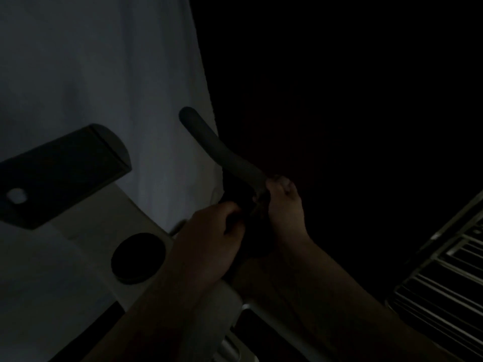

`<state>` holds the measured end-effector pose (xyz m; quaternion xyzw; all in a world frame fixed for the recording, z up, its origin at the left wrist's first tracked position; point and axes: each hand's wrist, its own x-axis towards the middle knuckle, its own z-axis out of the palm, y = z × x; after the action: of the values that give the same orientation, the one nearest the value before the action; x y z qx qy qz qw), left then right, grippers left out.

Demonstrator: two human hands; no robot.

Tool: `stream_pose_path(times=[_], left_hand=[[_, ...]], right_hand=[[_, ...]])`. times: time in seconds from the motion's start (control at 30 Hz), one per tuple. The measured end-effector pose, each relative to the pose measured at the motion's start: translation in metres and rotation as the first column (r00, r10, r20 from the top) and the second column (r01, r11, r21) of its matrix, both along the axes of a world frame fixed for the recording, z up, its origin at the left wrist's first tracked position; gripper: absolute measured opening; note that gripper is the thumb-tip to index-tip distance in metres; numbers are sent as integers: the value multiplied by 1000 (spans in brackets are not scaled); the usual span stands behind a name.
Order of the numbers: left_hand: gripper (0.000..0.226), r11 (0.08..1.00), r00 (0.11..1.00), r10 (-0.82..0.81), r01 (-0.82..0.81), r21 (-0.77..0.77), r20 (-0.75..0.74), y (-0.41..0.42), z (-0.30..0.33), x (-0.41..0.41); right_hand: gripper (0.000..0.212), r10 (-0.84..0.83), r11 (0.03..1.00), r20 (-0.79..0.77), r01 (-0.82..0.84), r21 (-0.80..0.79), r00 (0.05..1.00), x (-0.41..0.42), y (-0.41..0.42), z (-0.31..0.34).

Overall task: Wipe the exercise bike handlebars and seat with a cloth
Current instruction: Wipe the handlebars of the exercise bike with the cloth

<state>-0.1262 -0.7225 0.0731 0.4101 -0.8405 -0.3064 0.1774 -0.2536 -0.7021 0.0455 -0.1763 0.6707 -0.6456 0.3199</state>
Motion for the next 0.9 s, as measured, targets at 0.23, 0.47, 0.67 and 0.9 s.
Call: stream_pose_path(times=[0.23, 0.47, 0.67, 0.9], left_hand=[[18, 1000, 1000, 6, -6, -11, 14, 1, 4, -2], [18, 1000, 999, 9, -9, -10, 32, 3, 8, -3], [17, 1000, 1000, 7, -8, 19, 13, 5, 7, -1], [15, 999, 998, 24, -23, -24, 54, 4, 5, -2]], right_hand=[[29, 20, 1000, 52, -21, 13, 998, -16, -16, 6], [38, 24, 999, 23, -24, 24, 999, -12, -13, 5], [32, -29, 999, -53, 31, 34, 998, 3, -10, 3], [38, 16, 996, -150, -3, 86, 989, -2, -16, 6]])
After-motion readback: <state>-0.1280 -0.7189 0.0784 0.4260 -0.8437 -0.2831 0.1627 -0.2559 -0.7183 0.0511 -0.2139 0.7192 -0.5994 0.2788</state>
